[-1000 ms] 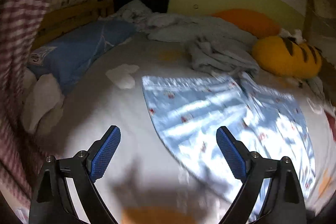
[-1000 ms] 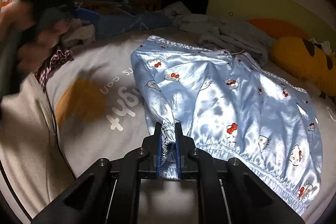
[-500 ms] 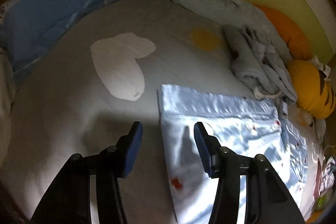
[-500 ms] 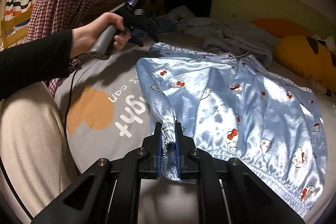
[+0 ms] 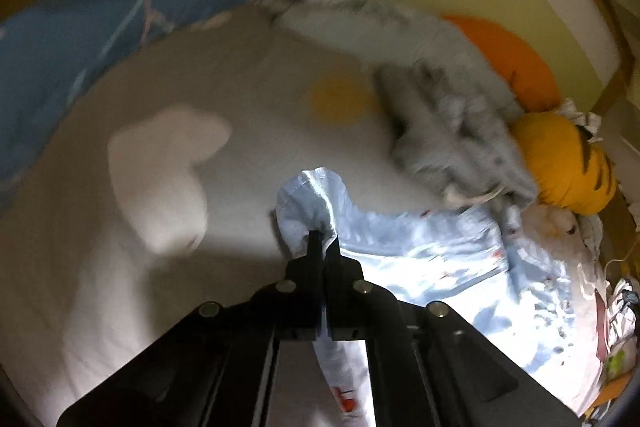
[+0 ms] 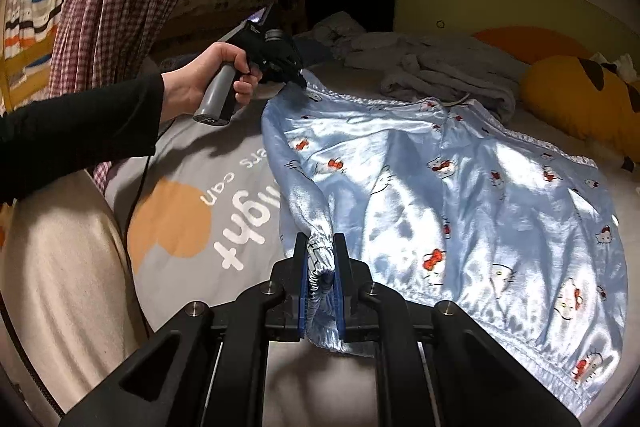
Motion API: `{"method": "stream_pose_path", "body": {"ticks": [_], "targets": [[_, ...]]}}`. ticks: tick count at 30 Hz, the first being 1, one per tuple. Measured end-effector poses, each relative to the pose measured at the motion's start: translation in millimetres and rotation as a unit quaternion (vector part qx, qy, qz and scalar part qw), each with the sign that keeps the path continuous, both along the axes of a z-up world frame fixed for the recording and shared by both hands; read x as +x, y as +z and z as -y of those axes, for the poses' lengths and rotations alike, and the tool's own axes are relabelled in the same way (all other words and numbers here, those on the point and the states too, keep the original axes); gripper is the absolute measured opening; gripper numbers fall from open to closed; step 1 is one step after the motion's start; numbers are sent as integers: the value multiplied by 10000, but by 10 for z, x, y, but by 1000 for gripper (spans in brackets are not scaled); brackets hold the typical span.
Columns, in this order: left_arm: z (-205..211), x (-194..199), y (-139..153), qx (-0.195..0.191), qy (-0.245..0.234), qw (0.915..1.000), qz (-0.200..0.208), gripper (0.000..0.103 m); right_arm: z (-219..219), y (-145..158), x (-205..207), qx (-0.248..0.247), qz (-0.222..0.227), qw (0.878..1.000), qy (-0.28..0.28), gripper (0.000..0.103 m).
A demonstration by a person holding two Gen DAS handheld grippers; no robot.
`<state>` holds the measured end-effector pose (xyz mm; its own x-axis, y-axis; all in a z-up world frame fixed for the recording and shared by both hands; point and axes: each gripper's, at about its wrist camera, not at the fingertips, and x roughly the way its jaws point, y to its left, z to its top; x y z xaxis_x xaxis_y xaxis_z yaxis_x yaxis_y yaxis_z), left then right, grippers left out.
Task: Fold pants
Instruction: 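Grasp the other cuff with the left gripper while the right gripper holds its cuff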
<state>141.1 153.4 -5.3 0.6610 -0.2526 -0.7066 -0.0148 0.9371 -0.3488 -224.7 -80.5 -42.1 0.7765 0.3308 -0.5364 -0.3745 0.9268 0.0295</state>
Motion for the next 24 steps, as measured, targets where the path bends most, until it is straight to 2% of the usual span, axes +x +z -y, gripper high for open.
{"method": "stream_pose_path", "body": {"ticks": [4,9,11,13,16,19,22,24], "targets": [[272,120,379,-200,-198,9991,317,0,37,153,-189,86,288,9993,-224,10],[975,201,773,-49,-644,9958,648,0,155,263,-289,279,438,9965,-658,10],[1267,244,880,-182,-791,9939,740,0,229,309,-325,158,522,9943,-913,10],[1532,293,946,-304,-932,9922,770,0,297,357,-341,-47,550,9906,-1249,10],[1950,357,980,-370,-1216,9889,764,0,418,421,-392,-103,703,9776,-1981,10],[2443,357,988,-217,-1614,9838,747,0,540,424,-477,-68,953,9662,-2392,10],[2893,309,1004,-39,-1948,9775,803,0,599,408,-532,112,899,9653,-2449,10],[3111,307,1005,-81,-2075,9751,777,0,619,411,-560,190,886,9643,-2486,10]]}}
